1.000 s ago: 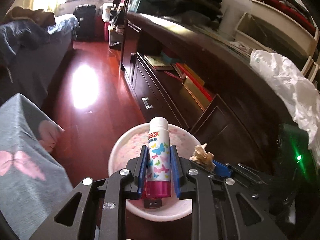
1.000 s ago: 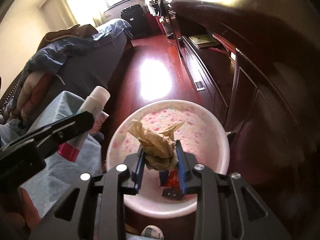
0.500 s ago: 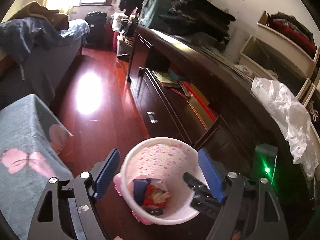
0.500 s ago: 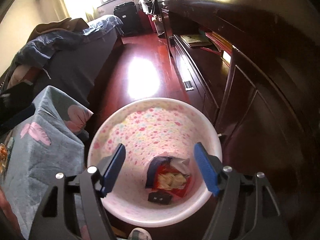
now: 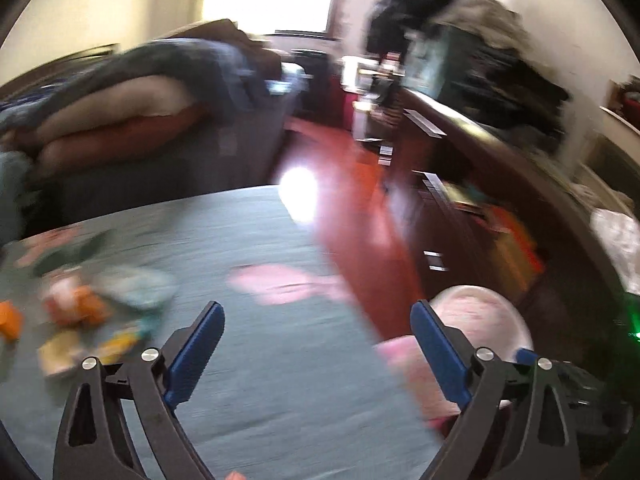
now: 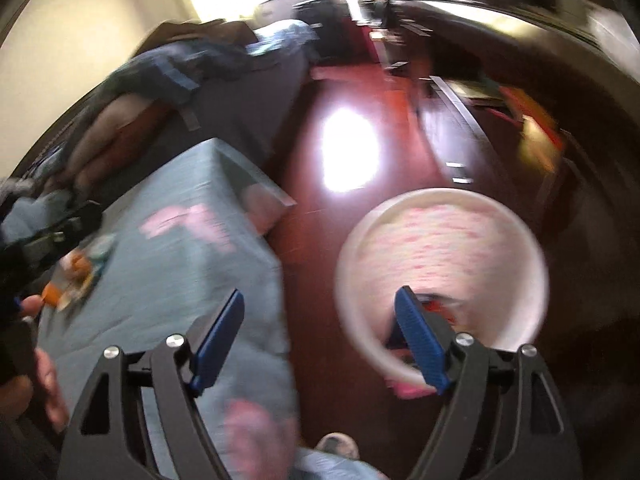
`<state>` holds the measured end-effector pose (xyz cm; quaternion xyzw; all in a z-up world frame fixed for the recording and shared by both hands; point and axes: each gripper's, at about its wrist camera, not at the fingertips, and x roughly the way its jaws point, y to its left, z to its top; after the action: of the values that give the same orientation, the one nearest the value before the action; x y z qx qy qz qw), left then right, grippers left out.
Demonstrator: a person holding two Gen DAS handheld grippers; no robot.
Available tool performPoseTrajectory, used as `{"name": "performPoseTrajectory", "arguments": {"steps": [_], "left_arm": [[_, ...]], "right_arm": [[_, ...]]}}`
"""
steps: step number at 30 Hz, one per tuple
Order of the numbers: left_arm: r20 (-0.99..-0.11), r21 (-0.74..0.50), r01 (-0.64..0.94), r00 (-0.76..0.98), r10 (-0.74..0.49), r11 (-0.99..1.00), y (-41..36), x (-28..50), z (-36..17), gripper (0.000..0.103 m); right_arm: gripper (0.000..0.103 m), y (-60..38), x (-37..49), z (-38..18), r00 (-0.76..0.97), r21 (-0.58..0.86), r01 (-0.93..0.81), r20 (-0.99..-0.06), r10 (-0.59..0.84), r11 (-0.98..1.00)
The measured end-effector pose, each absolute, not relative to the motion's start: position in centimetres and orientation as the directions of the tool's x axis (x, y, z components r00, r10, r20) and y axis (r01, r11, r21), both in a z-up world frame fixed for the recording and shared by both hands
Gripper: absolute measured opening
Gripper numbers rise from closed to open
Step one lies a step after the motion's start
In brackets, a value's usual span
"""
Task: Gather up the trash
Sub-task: 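Move both open tools back over the table, then grasp the tan box tray with the left tool while the right tool grasps the candy roll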
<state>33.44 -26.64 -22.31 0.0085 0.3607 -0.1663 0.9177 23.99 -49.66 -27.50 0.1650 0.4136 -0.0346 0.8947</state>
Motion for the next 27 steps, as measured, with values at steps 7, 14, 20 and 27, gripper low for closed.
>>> {"name": "performPoseTrajectory", "arguments": {"steps": [7, 14, 20, 27], "left_arm": [[-0.7, -0.022, -0.026, 0.714, 0.003, 0.999, -15.2, 34.5, -23.8, 0.098], [-0.775, -0.049, -0.18, 0.628, 0.076, 0.982, -9.5, 37.5, -27.7, 0.098], [-0.79, -0.072, -0.173, 0.611, 0.05, 0.982, -9.1, 38.2, -28.8, 0.066], [-0.77, -0.106, -0.149, 0.638, 0.014, 0.983, -7.6, 37.8, -28.6, 0.055]], "right_arm": [[0.079, -40.0, 25.9, -25.4, 0.65, 0.259, -0.003, -0.733, 0.198, 0.966], [0.08, -33.3, 27.5, -25.0, 0.628, 0.225, -0.113, -0.738, 0.246, 0.968], [0.08, -30.0, 28.9, -24.9, 0.619, 0.193, -0.142, -0.748, 0.239, 0.971], [0.08, -27.9, 31.6, -26.1, 0.592, 0.169, -0.146, -0.774, 0.224, 0.975]]}}
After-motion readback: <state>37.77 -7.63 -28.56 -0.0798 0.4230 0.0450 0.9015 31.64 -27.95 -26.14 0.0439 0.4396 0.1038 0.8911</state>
